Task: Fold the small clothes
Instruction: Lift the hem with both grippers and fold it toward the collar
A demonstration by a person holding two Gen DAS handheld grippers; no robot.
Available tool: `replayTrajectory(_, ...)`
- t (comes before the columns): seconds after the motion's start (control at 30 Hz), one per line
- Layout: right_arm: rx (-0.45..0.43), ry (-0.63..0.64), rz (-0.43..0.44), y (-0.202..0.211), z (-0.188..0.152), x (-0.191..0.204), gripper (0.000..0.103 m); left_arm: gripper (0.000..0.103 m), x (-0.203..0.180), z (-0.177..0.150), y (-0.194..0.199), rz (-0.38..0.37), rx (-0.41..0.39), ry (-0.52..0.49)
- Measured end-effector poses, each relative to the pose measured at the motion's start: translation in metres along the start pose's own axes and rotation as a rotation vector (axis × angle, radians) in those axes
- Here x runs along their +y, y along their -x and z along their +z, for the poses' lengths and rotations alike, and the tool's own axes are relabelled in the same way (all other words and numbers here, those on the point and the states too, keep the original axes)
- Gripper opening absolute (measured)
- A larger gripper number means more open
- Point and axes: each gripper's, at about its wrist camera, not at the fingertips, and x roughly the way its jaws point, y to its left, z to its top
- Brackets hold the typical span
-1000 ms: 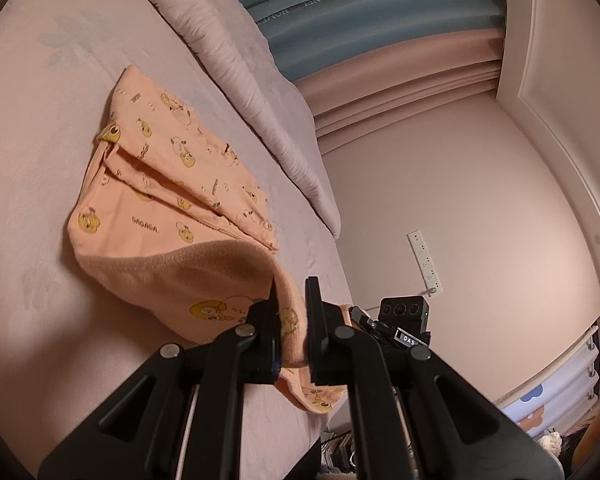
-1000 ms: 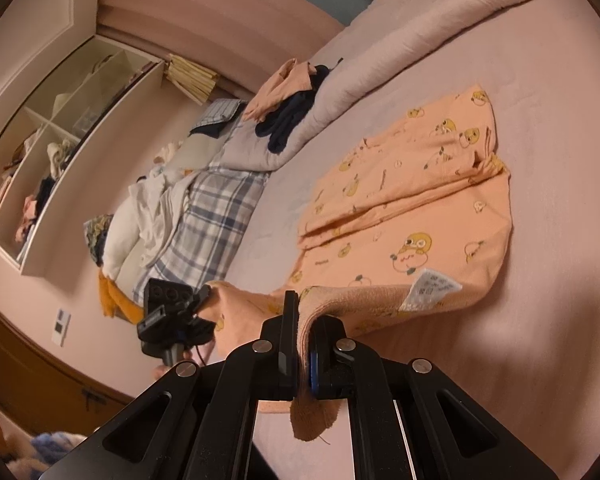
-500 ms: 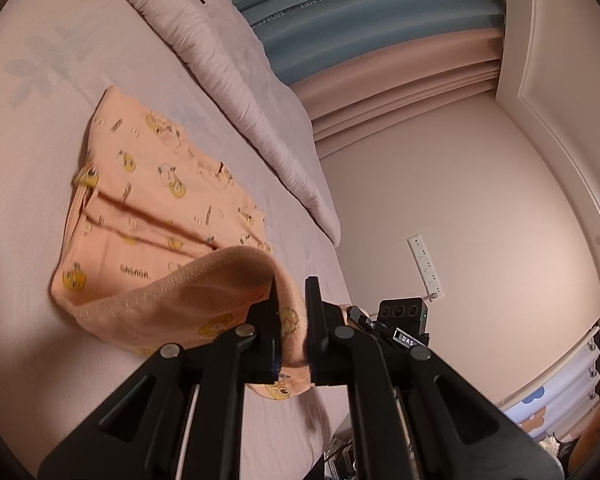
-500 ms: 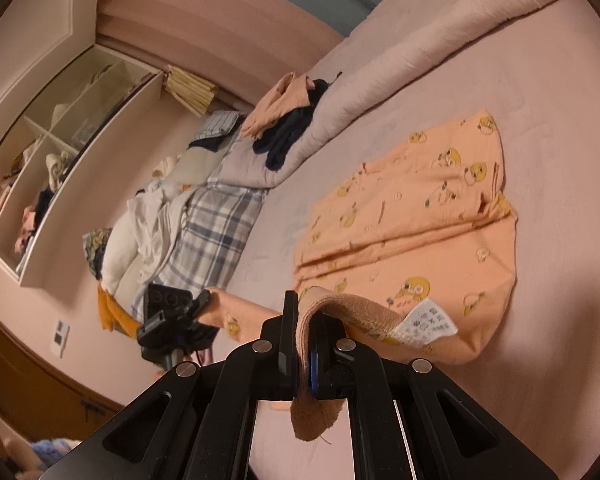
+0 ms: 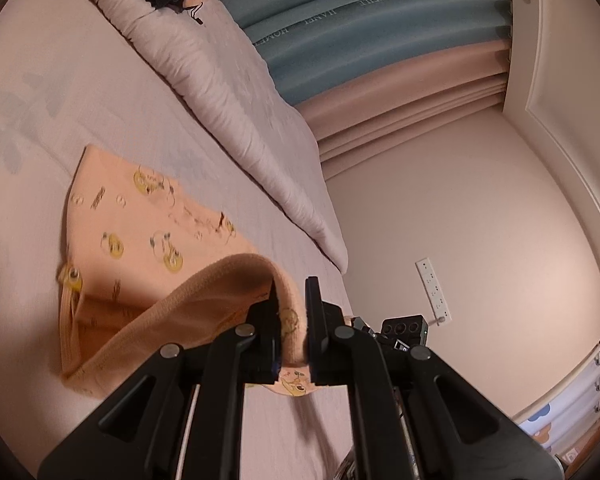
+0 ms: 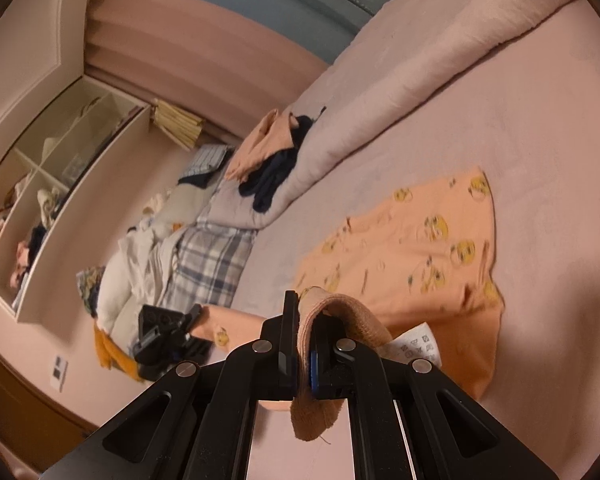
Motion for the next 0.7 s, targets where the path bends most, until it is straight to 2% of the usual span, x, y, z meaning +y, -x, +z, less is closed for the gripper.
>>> replayTrajectory(0.17, 0.008, -0.040, -0.041, -0.021, 0.021, -0.014, 0.006, 0.006, 0.012, 0.023, -0.018, 0.021, -0.003, 0.028)
replayTrajectory(0.23, 0.016, -0.057, -0.061, -0.032, 0.028, -0.023, 0.006, 0.006, 0.018, 0.031, -0.025, 0.053, -0.003, 0.028)
replayTrajectory(0.53, 0.052, -0.198, -0.224, -0.061, 0.049, -0.083, 0.006, 0.006, 0.085, 0.048, -0.052, 0.185, -0.015, 0.182)
replayTrajectory(0.7, 0.080, -0.237, -0.248, -0.068, 0.051, -0.095, 0.006, 0.006, 0.105, 0.055, -0.057, 0.227, -0.031, 0.237)
